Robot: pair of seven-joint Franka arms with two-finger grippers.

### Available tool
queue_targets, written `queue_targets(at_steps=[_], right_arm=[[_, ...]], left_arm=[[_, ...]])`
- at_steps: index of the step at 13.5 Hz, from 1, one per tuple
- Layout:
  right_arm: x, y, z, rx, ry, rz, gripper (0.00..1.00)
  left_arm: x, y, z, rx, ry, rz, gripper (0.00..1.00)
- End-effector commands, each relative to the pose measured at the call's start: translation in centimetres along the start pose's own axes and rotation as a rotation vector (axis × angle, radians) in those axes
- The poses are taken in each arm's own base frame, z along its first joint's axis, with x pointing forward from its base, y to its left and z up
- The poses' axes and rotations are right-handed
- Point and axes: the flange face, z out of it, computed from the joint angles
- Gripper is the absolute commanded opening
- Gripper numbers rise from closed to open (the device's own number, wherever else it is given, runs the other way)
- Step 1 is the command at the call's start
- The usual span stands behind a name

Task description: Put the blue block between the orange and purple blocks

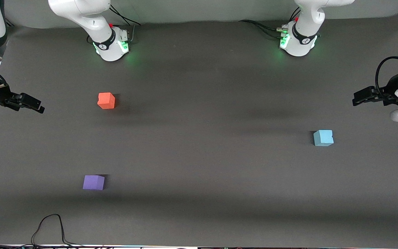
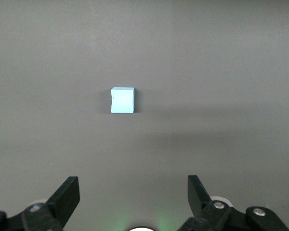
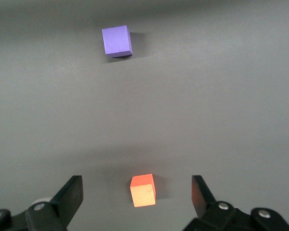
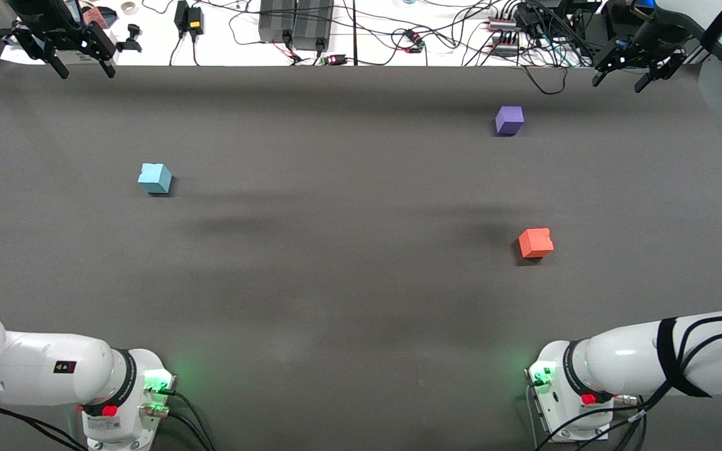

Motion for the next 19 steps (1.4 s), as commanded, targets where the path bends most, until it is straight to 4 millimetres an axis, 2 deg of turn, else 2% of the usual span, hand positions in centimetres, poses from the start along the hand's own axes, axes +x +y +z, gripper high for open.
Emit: queue_targets(at_steps=[1, 3, 7, 11, 14, 16, 17, 19], right_arm=[[0.4, 0.2, -0.3, -0.005, 0.01, -0.02, 1.0], [0.4, 0.2, -0.4, -0.004, 0.012, -0.02, 1.0], [0.4, -0.2, -0.3, -0.016, 0.011, -0.024, 1.0], [0.5, -0.4, 0.1, -0.018, 0.002, -0.026, 1.0], [0.6, -0.4, 0.3, -0.019, -0.003, -0.029, 1.0], [0.6, -0.4, 0.3, -0.019, -0.003, -0.029, 1.0], [0.6, -0.4, 0.3, -0.019, -0.002, -0.029, 1.0], [0.6, -0.3, 0.3, -0.019, -0.001, -0.029, 1.0]], left_arm=[[-0.4, 0.3, -0.5, -0.002, -0.005, -0.003, 1.0], [-0.3, 0.6, -0.3, 0.002, -0.01, 0.002, 1.0], [-1.0, -1.3, 0.0, 0.055, -0.007, 0.065, 1.0], [-3.0, -4.4, 2.4, 0.049, 0.03, 0.141, 1.0], [-2.9, -4.8, 4.3, 0.049, 0.03, 0.149, 1.0], [-2.5, -4.6, 6.3, 0.052, 0.042, 0.155, 1.0], [-2.2, -4.5, 8.1, 0.053, 0.046, 0.16, 1.0], [-2.1, -4.1, 13.2, 0.056, 0.07, 0.169, 1.0]])
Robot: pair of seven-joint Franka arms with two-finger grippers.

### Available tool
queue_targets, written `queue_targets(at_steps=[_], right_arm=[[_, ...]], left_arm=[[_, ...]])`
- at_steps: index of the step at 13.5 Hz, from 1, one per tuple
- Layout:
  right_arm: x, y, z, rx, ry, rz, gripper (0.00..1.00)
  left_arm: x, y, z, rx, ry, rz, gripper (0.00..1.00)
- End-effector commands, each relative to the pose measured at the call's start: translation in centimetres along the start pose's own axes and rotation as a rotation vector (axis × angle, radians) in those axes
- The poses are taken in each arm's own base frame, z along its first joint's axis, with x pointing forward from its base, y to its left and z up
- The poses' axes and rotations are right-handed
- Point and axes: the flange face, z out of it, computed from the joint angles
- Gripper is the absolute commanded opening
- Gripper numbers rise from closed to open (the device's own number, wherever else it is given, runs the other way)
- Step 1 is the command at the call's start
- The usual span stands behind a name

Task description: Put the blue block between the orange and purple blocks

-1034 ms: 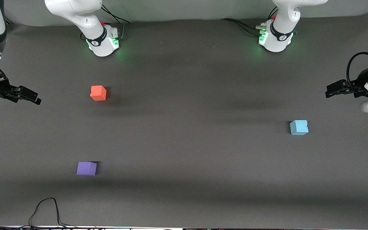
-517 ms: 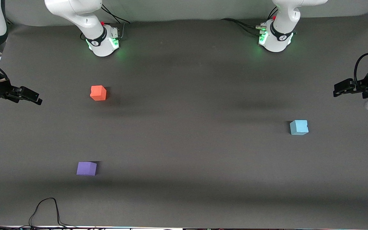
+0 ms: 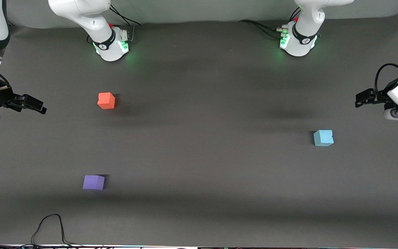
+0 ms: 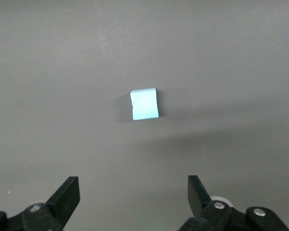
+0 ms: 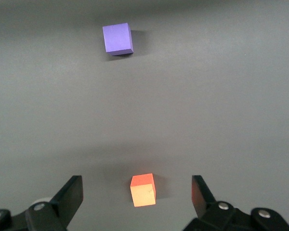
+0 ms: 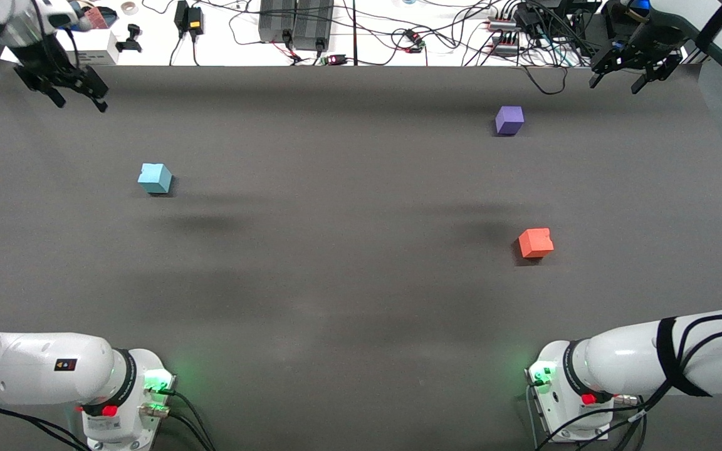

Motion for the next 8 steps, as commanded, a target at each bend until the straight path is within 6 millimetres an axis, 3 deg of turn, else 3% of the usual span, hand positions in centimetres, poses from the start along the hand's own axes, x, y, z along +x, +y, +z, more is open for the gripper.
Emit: queue_targets(at_steps=[1, 4, 8], right_arm=[[0.4, 0.0, -0.3, -0.016, 0.008, -0.022, 1.0], [0.7, 0.0, 0.4, -0.019, -0.004, -0.022, 1.0], [0.7, 0.0, 0.4, -0.019, -0.004, -0.017, 1.0]], left_arm=[[-1.3, 0.9, 6.7, 0.016, 0.039, 0.032, 1.0], [-2.0, 1.1, 13.9, 0.027, 0.093, 0.035, 1.0], [0.4, 1.0, 21.2, 0.04, 0.119, 0.04, 1.0]])
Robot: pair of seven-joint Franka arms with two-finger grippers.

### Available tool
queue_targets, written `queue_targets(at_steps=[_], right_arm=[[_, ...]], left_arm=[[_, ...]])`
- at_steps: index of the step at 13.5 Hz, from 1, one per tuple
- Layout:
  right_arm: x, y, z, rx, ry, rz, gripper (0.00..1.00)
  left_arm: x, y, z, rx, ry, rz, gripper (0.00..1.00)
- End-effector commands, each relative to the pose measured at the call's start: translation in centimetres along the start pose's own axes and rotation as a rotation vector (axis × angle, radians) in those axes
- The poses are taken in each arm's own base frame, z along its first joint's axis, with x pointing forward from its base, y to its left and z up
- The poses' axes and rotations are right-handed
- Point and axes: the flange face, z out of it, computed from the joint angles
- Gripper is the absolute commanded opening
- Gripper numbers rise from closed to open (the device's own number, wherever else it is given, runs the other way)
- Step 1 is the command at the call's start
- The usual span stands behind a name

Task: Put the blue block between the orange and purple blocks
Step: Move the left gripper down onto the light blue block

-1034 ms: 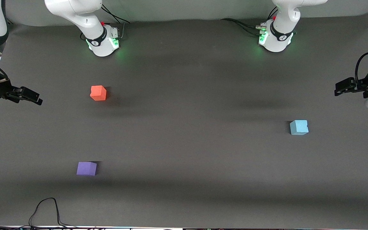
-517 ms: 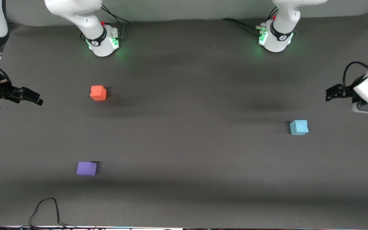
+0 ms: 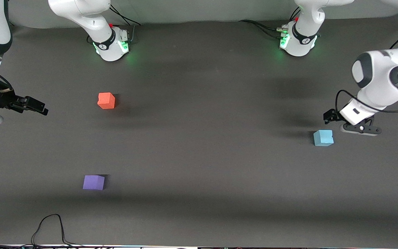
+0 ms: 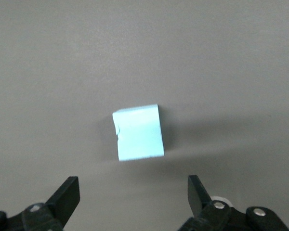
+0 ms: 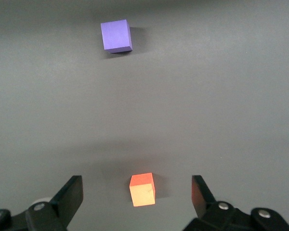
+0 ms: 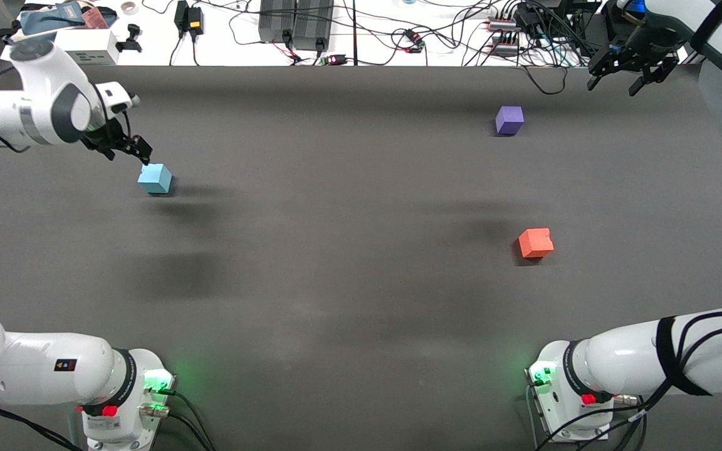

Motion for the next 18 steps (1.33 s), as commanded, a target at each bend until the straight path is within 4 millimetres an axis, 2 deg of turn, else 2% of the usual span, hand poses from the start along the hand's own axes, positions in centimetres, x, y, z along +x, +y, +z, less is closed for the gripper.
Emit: queue_targets(at_steps=[1, 3, 5, 9, 10, 12, 13, 14, 16, 17, 18], right_arm=[[0.3, 0.0, -0.4, -0.015, 0.011, -0.019, 1.0], [0.4, 0.2, -0.4, -0.013, 0.011, -0.019, 1.0], [0.3, 0.2, -0.5, -0.011, 0.012, -0.019, 1.0], [0.3, 0.1, -0.5, -0.008, 0.012, -0.017, 1.0], [0.3, 0.1, -0.5, -0.008, 0.012, -0.018, 1.0], [0.3, 0.1, -0.4, -0.006, 0.009, -0.016, 1.0], [0.6, 0.0, 0.4, -0.017, -0.007, -0.024, 1.0], [0.6, -0.1, 0.4, -0.016, -0.007, -0.024, 1.0], [0.6, -0.1, 0.4, -0.014, -0.007, -0.024, 1.0], [0.7, -0.1, 0.4, -0.014, -0.006, -0.024, 1.0], [0.7, -0.1, 0.4, -0.014, -0.003, -0.024, 1.0]], left_arm=[[0.9, 0.0, 4.0, 0.015, 0.022, 0.021, 1.0], [1.3, 0.0, 6.7, 0.014, 0.027, 0.005, 1.0], [1.9, -0.4, 8.6, 0.018, 0.036, -0.001, 1.0], [2.5, 0.0, 10.0, 0.017, 0.025, 0.01, 0.99], [2.6, 0.1, 10.2, 0.016, 0.023, 0.009, 0.9], [2.5, 0.0, 10.3, 0.015, 0.017, 0.006, 0.61], [2.6, 0.0, 10.3, 0.015, 0.018, 0.001, 0.5], [2.6, 0.0, 10.2, 0.015, 0.017, 0.001, 0.46], [3.5, 0.0, 9.5, 0.016, 0.026, 0.001, 0.45], [4.5, -0.1, 8.3, 0.013, 0.008, -0.001, 0.45], [5.7, -0.5, 6.2, 0.007, -0.025, -0.002, 0.45]])
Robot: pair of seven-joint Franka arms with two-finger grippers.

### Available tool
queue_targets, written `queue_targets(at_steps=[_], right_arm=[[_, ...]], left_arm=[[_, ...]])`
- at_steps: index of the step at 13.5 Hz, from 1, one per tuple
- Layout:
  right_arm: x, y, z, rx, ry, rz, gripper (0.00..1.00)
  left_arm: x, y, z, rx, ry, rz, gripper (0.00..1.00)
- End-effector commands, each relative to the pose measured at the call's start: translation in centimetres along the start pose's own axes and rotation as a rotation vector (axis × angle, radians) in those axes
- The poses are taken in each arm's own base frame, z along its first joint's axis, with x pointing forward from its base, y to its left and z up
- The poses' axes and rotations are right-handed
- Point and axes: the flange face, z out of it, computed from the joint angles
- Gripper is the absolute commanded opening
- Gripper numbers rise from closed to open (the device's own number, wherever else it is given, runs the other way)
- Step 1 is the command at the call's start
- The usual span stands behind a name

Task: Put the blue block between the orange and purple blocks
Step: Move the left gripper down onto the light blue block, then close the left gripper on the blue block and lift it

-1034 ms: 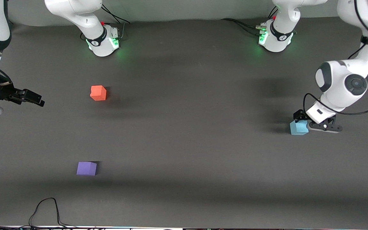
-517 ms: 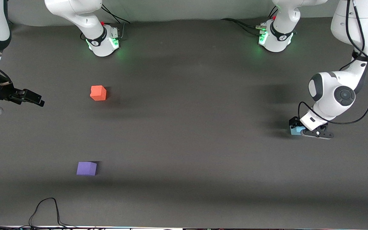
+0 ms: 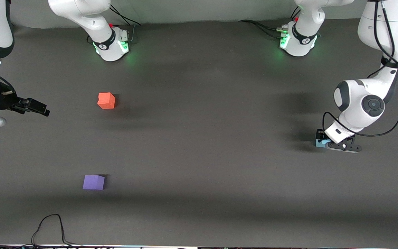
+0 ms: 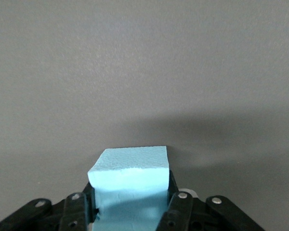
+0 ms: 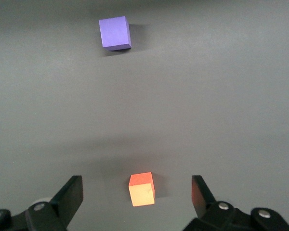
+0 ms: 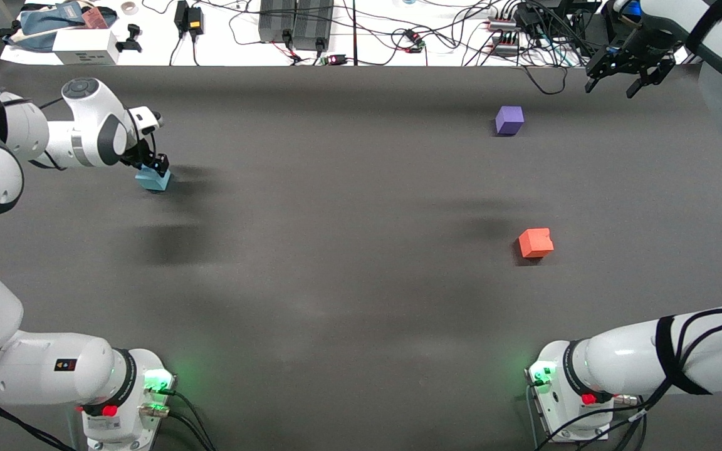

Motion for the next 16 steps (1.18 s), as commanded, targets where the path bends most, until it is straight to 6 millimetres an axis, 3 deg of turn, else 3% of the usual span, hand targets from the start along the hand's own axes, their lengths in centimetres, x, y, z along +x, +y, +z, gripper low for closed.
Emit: queue_targets(at_steps=[1, 2, 4, 7, 8, 13, 16], right_arm=[[0.3, 0.0, -0.4, -0.01, 0.012, -0.022, 1.0], [0.4, 0.0, -0.4, -0.01, 0.013, -0.022, 1.0], [0.4, 0.0, -0.4, -0.009, 0.013, -0.022, 1.0], [0.4, 0.0, -0.4, -0.009, 0.013, -0.022, 1.0], [0.4, 0.0, -0.4, -0.009, 0.013, -0.022, 1.0], [0.4, 0.2, -0.3, -0.005, 0.01, -0.018, 1.0], [0.4, 0.3, -0.3, -0.003, 0.007, -0.015, 1.0]], left_arm=[[3.6, -0.2, -5.7, -0.016, -0.066, -0.01, 0.45], [4.6, -0.1, -8.2, -0.025, -0.107, -0.025, 0.45], [6.5, 3.3, -12.6, -0.033, -0.16, -0.058, 0.45], [8.3, 13.9, -16.5, -0.016, -0.171, -0.13, 0.45], [8.3, 18.7, -17.2, -0.012, -0.161, -0.15, 0.45], [7.8, 39.9, -18.3, -0.013, -0.075, -0.279, 0.45], [5.4, 51.7, -14.8, -0.001, -0.064, -0.3, 0.45]])
